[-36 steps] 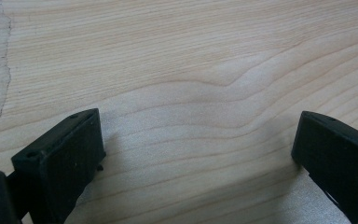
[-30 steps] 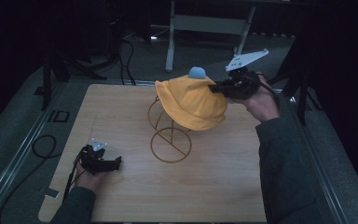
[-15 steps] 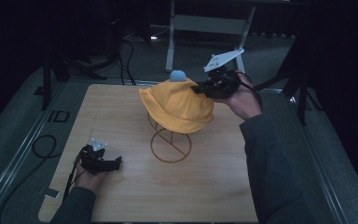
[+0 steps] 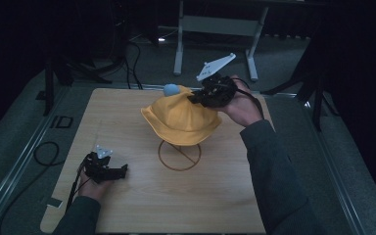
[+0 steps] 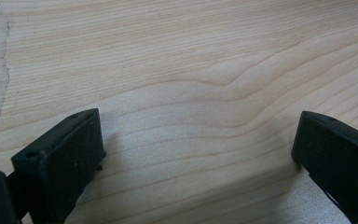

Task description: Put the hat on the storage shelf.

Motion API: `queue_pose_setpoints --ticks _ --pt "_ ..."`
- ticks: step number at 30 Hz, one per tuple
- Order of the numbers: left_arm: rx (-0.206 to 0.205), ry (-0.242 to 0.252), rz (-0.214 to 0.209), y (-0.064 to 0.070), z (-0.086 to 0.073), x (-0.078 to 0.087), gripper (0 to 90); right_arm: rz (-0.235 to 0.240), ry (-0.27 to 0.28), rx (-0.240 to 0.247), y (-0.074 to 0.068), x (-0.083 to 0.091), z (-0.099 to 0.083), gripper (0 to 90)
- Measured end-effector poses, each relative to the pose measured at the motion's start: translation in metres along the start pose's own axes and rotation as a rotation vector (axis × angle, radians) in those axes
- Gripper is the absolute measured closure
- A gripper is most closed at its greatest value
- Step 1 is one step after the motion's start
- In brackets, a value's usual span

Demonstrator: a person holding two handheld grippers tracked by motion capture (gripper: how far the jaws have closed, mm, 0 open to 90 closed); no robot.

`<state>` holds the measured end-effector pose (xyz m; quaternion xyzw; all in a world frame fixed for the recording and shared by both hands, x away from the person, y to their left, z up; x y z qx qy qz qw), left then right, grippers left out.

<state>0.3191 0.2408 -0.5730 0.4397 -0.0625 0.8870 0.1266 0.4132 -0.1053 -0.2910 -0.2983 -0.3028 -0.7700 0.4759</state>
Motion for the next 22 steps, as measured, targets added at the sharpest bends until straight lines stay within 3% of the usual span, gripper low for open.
queue_pose_setpoints --ticks 6,11,16,22 --pt "-0.001 0.001 0.0 0.0 0.0 0.0 2.2 0.038 0.001 0.043 -0.008 -0.004 0.004 74.7" --pt "-0.003 -0.001 0.0 0.0 0.0 0.0 2.2 0.031 0.096 0.033 -0.008 0.007 0.006 55.3" --pt "-0.004 0.0 0.0 0.0 0.0 0.0 2.2 -0.017 0.15 -0.027 -0.001 0.023 0.002 42.3" --pt "-0.005 -0.003 0.0 0.0 0.0 0.0 2.2 -0.052 0.171 -0.076 0.008 0.034 -0.008 37.6"
Point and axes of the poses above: each handheld gripper's, and its own axes: x roughly backward along the jaws, z roughly out of its top, y roughly to its right, the point moved 1 cm from there along -x, roughly forward along the jaws, and after that the axes turned 6 degrees about -y, right-handed, at the moved point
